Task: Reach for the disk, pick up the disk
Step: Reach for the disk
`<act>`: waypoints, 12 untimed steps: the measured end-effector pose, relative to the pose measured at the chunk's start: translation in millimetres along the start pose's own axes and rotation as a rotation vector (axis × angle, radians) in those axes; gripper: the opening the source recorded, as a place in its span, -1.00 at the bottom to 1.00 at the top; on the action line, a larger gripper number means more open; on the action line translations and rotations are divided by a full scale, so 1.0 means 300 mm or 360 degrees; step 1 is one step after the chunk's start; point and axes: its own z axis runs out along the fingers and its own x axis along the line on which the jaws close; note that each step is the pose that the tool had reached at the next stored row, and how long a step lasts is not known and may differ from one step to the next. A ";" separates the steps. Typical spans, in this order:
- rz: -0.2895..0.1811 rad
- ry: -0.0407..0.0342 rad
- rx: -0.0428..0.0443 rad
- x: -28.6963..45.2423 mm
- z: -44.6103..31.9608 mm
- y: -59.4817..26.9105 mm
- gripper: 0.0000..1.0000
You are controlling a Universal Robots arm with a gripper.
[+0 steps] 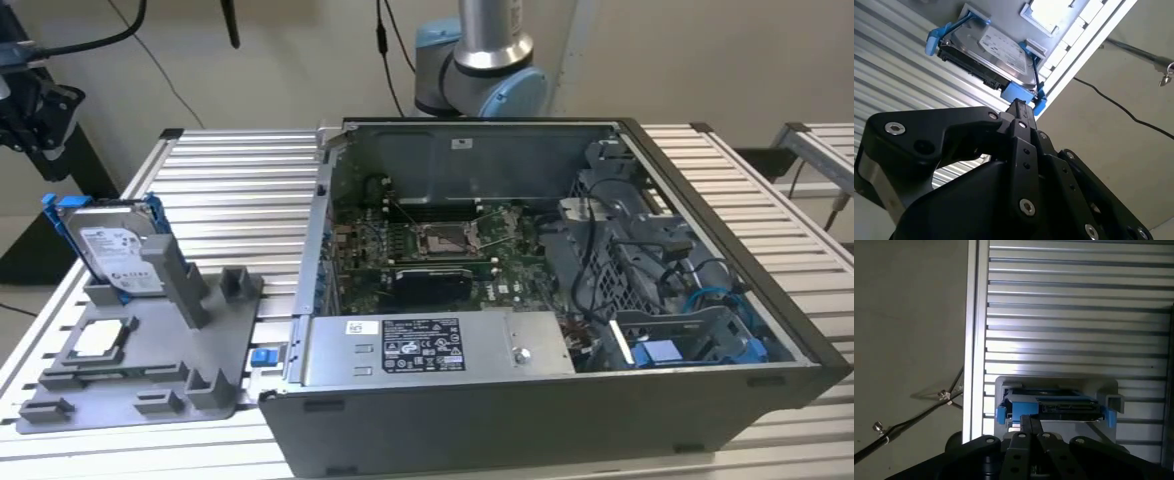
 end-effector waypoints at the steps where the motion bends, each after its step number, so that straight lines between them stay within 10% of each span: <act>1: 0.0000 0.0000 0.0000 0.000 0.000 0.000 -1.00; 12: -0.0025 0.0001 0.0001 0.001 0.000 0.000 -1.00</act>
